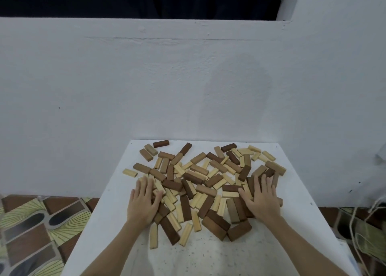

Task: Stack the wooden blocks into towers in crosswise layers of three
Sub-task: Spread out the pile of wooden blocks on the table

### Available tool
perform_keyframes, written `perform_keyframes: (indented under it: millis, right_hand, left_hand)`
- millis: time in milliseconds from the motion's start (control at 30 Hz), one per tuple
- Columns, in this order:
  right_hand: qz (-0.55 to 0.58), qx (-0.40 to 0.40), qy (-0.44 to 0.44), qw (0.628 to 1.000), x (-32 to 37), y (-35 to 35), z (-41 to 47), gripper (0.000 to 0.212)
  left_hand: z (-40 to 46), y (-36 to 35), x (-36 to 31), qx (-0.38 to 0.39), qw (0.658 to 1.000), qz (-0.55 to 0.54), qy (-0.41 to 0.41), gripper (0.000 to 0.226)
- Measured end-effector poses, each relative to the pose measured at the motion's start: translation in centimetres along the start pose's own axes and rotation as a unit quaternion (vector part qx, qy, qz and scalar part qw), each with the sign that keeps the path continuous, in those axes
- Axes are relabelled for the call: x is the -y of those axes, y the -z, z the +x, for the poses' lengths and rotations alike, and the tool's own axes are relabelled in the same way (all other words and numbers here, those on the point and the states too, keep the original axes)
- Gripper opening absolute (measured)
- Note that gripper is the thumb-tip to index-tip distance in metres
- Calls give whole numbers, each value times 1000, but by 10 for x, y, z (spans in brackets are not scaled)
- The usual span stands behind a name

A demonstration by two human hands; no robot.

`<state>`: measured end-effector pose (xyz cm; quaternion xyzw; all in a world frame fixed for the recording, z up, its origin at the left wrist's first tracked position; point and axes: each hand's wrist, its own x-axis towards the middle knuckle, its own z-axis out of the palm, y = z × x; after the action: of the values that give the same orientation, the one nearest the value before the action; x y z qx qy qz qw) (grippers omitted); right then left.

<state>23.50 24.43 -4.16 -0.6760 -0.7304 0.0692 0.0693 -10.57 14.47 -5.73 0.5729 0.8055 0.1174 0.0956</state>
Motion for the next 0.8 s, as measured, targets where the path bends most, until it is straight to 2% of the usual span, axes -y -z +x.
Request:
perform_keyframes:
  millis: [67,167,267,333,400,467,533,567,633,733,767,800]
  right_hand:
    - [14,-1,21,1000,-1,5,7,110]
    - [14,-32,35,999,-9,14,30,108]
    - [3,-46,-11,999,-21,23,57,92]
    - [16,-16,-62,998,-29,25,71,78]
    - [31,13,-90,995,-35,24,82,78]
    - [48,25,-75,996,-36,19,89,81]
    - [77,44,-38,995,-30,12,94,82]
    - [70,45,-17,996,-24,10,94,82]
    - [37,23,13,999,-11,7,91,86]
    - [9,16,42,999,2,5,87,120]
    - [6,17,47,999,3,5,89,124]
    - [9,9,46,999,3,5,94,119]
  left_hand:
    - [4,7,-1,-11,1000,-8,-4,108]
    - [25,21,-3,-48,998,-42,3,88]
    - [56,31,-3,-59,993,-67,81,67]
    - [74,32,3,-27,989,-58,133,60]
    - [86,28,10,-16,998,3,64,58]
    - [97,14,17,14,996,82,-17,54]
    - [98,6,9,15,994,87,-69,45]
    - [97,6,2,11,997,46,-62,46]
    - [98,4,-12,13,1000,-16,-24,62]
    - [94,3,-23,19,999,22,-46,77]
    - [92,5,-25,4,998,23,-62,85]
    - [94,8,-27,-13,997,16,-70,92]
